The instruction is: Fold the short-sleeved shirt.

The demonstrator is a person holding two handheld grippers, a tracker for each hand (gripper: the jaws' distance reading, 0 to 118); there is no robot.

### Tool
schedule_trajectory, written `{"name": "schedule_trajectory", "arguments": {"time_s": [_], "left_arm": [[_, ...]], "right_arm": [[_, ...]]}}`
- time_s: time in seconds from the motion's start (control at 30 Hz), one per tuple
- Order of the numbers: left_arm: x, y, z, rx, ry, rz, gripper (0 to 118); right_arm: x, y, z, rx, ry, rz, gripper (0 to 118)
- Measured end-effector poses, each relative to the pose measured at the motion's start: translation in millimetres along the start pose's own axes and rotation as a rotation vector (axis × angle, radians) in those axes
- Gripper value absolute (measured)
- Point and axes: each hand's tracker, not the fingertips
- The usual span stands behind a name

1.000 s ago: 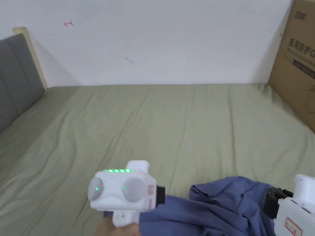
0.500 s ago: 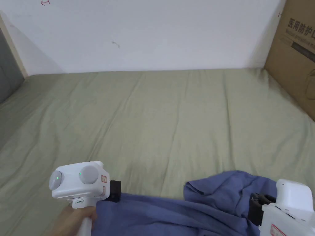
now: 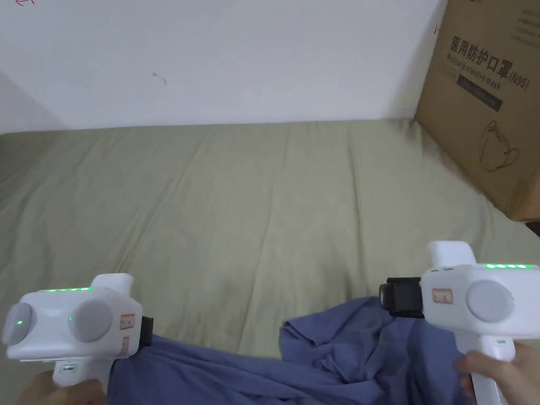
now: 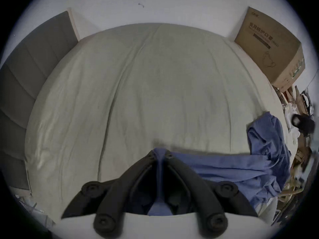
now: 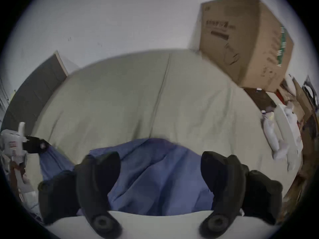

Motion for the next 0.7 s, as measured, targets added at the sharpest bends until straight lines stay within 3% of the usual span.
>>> {"name": "schedule_trajectory", "arguments": {"time_s": [0.17, 0.2, 0.23, 0.27, 0.3, 0.33, 0.37, 0.43, 0.5, 0.53, 0.63, 0.7], "left_arm": [[0.0, 1.5, 2.0, 0.011, -0.009, -0.026, 4], [-1.6, 1.6, 1.3, 0.01, -0.01, -0.025, 4], [-2.0, 2.5, 0.4, 0.007, -0.013, -0.021, 4], [-2.8, 2.4, 0.3, 0.002, -0.017, -0.02, 4], [-3.3, 1.6, 1.0, 0.001, -0.017, -0.023, 4], [-4.5, 0.6, 2.1, 0.003, -0.017, -0.023, 4], [-4.3, 1.0, 3.8, 0.004, -0.018, -0.026, 4], [-5.7, -0.4, 9.0, 0.015, -0.013, -0.027, 4], [-7.4, 0.4, 15.7, 0.018, -0.011, -0.022, 4], [-8.6, 0.3, 20.1, 0.02, -0.012, -0.022, 4], [-10.1, 1.5, 41.0, 0.036, -0.006, -0.029, 4], [-11.4, 3.6, 59.9, 0.071, 0.015, -0.032, 4]], "right_arm": [[4.1, 19.0, -81.9, -0.218, -0.087, 0.141, 94], [5.8, 13.5, -96.9, -0.29, -0.118, 0.141, 83], [9.1, 8.2, -109.5, -0.341, -0.117, 0.144, 81], [12.0, 9.3, -100.5, -0.294, -0.05, 0.062, 80], [22.5, 14.5, -105.8, -0.256, -0.067, 0.038, 67], [22.2, 18.1, -99.7, -0.257, -0.059, 0.045, 43], [18.4, 20.7, -91.8, -0.255, -0.065, 0.072, 1], [0.5, 16.9, -77.1, -0.204, -0.126, 0.149, 2], [-8.3, 12.6, -79.8, -0.247, -0.101, 0.176, 2], [-8.3, 12.2, -78.9, -0.23, -0.137, 0.171, 2], [17.8, 25.9, -68.2, -0.186, -0.08, -0.016, 2], [24.3, 34.9, -31.2, -0.123, -0.059, -0.025, 2]]}}
